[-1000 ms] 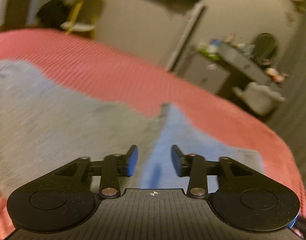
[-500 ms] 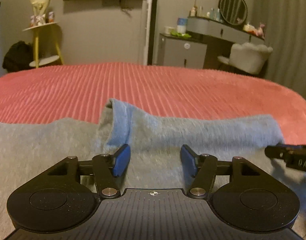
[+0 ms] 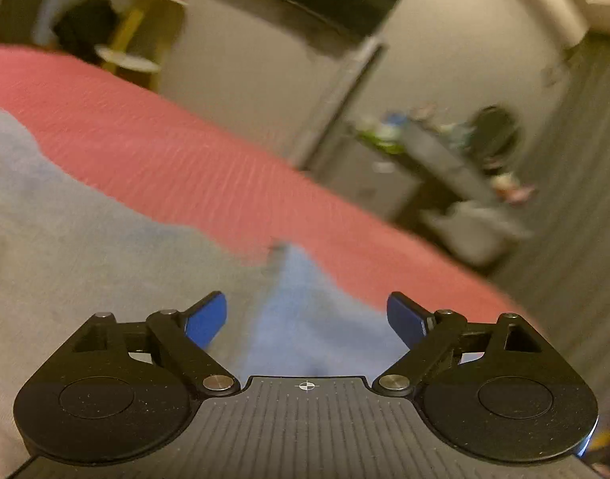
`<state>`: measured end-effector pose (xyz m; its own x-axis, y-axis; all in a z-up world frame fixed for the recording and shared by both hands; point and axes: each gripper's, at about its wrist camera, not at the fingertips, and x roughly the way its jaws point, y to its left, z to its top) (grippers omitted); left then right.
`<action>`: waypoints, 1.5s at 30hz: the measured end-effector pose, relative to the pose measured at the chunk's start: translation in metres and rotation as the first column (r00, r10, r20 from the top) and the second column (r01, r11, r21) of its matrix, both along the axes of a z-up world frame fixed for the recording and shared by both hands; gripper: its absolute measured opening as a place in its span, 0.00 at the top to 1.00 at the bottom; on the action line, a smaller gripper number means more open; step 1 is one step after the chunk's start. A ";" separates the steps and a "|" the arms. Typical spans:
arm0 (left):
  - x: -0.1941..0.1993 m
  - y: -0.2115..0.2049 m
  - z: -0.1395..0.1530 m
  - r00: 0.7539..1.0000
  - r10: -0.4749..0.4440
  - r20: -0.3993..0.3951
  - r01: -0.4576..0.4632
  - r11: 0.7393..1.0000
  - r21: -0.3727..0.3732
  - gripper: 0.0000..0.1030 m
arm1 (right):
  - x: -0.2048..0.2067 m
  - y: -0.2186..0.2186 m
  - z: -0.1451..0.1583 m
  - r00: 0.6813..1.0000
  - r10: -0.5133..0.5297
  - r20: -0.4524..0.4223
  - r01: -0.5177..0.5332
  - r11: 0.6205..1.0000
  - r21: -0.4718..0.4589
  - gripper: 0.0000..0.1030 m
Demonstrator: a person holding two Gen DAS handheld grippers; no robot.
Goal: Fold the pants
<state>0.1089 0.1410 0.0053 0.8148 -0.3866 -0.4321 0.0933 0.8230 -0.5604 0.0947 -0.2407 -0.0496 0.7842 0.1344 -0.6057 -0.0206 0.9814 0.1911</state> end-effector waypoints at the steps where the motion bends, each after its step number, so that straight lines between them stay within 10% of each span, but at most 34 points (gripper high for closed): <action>1: 0.000 -0.002 -0.002 0.999 -0.043 -0.019 0.042 0.998 -0.047 0.10 | -0.007 0.003 0.000 0.999 0.033 -0.017 -0.032 0.997 0.065 0.51; 4: 0.005 -0.015 -0.019 0.986 -0.041 -0.163 0.045 0.999 0.022 0.11 | -0.017 0.006 -0.007 0.990 0.078 -0.116 -0.047 0.967 0.252 0.51; 7: 0.007 -0.021 -0.021 0.983 0.020 -0.182 0.014 0.983 0.183 0.41 | -0.023 -0.002 -0.011 0.989 0.061 -0.135 -0.027 0.971 0.239 0.56; 10: -0.004 0.001 -0.010 0.969 0.204 -0.141 -0.173 0.964 0.203 0.20 | -0.027 -0.017 -0.005 0.994 -0.008 -0.111 0.022 0.992 0.125 0.59; 17: -0.046 0.112 0.002 0.919 0.346 -0.189 -0.380 0.904 -0.196 0.18 | -0.037 -0.021 -0.002 0.994 -0.027 -0.106 0.038 0.995 0.097 0.55; 21: -0.081 0.180 -0.002 0.851 0.489 -0.192 -0.520 0.836 -0.176 0.15 | -0.037 -0.014 -0.006 0.978 0.149 -0.142 -0.105 0.954 0.282 0.45; 26: -0.118 0.238 -0.044 0.766 0.568 -0.299 -0.631 0.753 -0.186 0.16 | -0.030 -0.031 -0.007 0.992 0.014 -0.124 0.020 0.962 0.273 0.46; 32: -0.082 0.261 -0.076 0.835 0.460 -0.302 -0.548 0.747 -0.377 0.16 | -0.025 -0.041 -0.010 0.989 -0.101 -0.106 0.122 0.968 0.220 0.50; 35: -0.058 0.264 -0.079 0.835 0.457 -0.307 -0.543 0.775 -0.323 0.16 | -0.024 -0.030 -0.010 0.993 -0.075 -0.091 0.089 0.983 0.159 0.44; 40: -0.036 0.283 -0.085 0.821 0.473 -0.318 -0.568 0.730 -0.380 0.19 | -0.023 -0.026 -0.011 0.994 -0.072 -0.087 0.085 0.984 0.158 0.38; 43: -0.038 0.296 -0.089 0.815 0.473 -0.335 -0.580 0.684 -0.442 0.30 | -0.019 -0.021 -0.012 0.995 -0.058 -0.081 0.069 0.989 0.130 0.34; 45: -0.044 0.296 -0.087 0.830 0.479 -0.287 -0.558 0.697 -0.451 0.59 | -0.019 -0.016 -0.012 0.996 -0.047 -0.077 0.055 0.992 0.110 0.32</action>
